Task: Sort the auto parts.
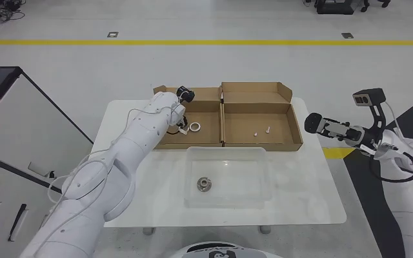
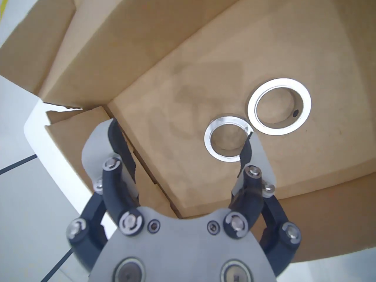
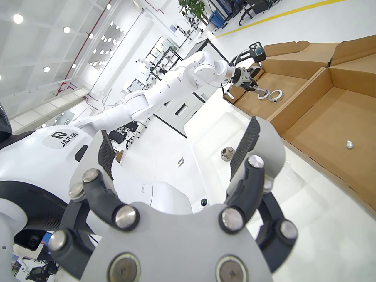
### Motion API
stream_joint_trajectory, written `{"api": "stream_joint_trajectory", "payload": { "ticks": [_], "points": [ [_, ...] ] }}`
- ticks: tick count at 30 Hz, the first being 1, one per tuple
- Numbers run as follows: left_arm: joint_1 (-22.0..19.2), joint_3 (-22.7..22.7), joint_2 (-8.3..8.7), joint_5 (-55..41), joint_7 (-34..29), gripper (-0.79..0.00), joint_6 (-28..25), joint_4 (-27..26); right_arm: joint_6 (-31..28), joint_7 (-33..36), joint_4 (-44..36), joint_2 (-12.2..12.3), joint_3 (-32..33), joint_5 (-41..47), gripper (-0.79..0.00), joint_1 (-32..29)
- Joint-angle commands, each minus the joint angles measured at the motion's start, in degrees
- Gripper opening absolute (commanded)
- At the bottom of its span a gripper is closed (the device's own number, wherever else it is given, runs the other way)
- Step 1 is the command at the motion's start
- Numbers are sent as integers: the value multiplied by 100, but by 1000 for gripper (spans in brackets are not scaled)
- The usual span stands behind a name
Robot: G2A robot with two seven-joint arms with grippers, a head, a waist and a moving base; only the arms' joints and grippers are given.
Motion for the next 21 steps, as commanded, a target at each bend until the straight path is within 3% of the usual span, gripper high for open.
{"api": "stream_joint_trajectory", "payload": {
  "ticks": [1, 7, 9, 13, 18, 21],
  "points": [
    [-64, -58, 44, 69, 24, 0, -57, -123, 0, 0, 0, 0, 0, 0, 0, 0],
    [-165, -354, 295, 236, -160, 0, -382, -884, 0, 0, 0, 0, 0, 0, 0, 0],
    [-91, -497, 431, 228, -249, 0, -828, -1383, 0, 0, 0, 0, 0, 0, 0, 0],
    [229, -952, 767, 142, -922, 0, -1198, -2678, 0, 0, 0, 0, 0, 0, 0, 0],
    [1010, -1639, 1199, 34, -2067, 0, -1407, -4803, 0, 0, 0, 0, 0, 0, 0, 0],
    [1462, -1965, 1375, -121, -2644, 0, -1494, -5843, 0, 0, 0, 0, 0, 0, 0, 0]
  ]
}}
